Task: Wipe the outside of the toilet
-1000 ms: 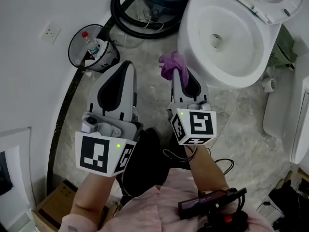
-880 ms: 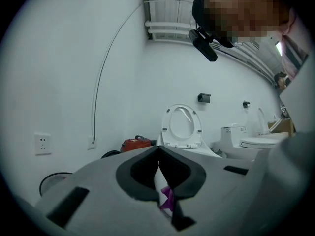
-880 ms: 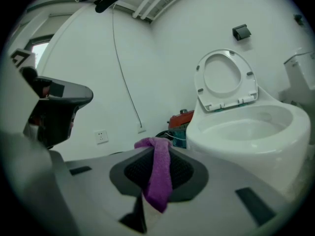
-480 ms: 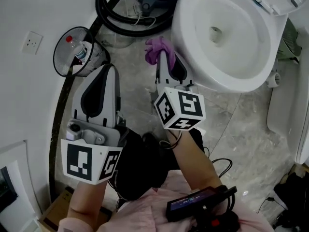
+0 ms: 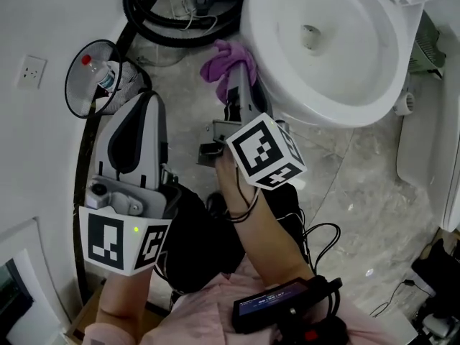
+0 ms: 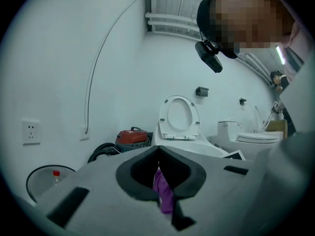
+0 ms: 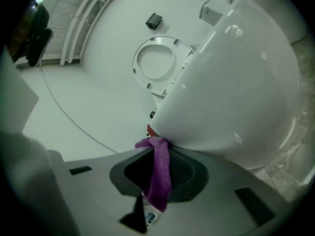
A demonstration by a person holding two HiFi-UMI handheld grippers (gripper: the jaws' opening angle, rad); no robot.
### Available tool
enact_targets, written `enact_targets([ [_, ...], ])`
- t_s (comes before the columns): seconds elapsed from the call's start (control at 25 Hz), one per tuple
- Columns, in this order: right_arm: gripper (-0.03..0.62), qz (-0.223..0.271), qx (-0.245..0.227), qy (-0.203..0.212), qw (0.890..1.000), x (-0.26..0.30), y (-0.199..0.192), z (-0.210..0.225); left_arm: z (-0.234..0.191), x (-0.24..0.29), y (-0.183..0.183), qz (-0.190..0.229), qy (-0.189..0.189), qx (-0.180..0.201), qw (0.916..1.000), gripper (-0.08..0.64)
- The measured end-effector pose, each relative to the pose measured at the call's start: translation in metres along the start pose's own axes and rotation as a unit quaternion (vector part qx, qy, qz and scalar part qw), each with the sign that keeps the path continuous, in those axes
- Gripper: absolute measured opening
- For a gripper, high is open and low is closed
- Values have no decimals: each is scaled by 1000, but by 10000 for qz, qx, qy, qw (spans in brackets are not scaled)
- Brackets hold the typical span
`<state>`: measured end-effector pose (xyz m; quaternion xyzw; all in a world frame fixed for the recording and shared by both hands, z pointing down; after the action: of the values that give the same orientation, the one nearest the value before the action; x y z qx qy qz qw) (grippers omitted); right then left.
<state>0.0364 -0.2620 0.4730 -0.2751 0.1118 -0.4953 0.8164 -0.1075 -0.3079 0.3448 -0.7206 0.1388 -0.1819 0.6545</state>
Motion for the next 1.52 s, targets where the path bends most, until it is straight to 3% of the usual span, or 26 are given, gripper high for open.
enact_targets([
  [0.28, 61, 28, 922, 171, 9956, -12, 4, 2, 6, 8, -1, 35, -220, 26, 9997, 8],
  [0.48, 61, -27, 1169, 240, 9929, -23, 7, 6, 15, 15, 2, 67, -341, 55, 9994, 8],
  [0.8, 60, -81, 1160, 499, 9920, -39, 15, 4, 27, 24, 1, 88, -467, 224, 9986, 8],
  [1.52, 60, -389, 1053, 404, 9929, -98, 43, 33, 65, 40, -8, 6, -845, 355, 9958, 8],
])
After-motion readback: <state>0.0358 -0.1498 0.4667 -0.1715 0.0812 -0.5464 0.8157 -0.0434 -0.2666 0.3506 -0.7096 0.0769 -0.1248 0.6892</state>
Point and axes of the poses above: the fingertips, and each gripper's own axes: x forward along the fingers, z to its right, y out of its top, the point moved 2 cm from there along -x, backward along the fingers, and after that the axes turned 4 degrees about y, right-handed, at the moved point
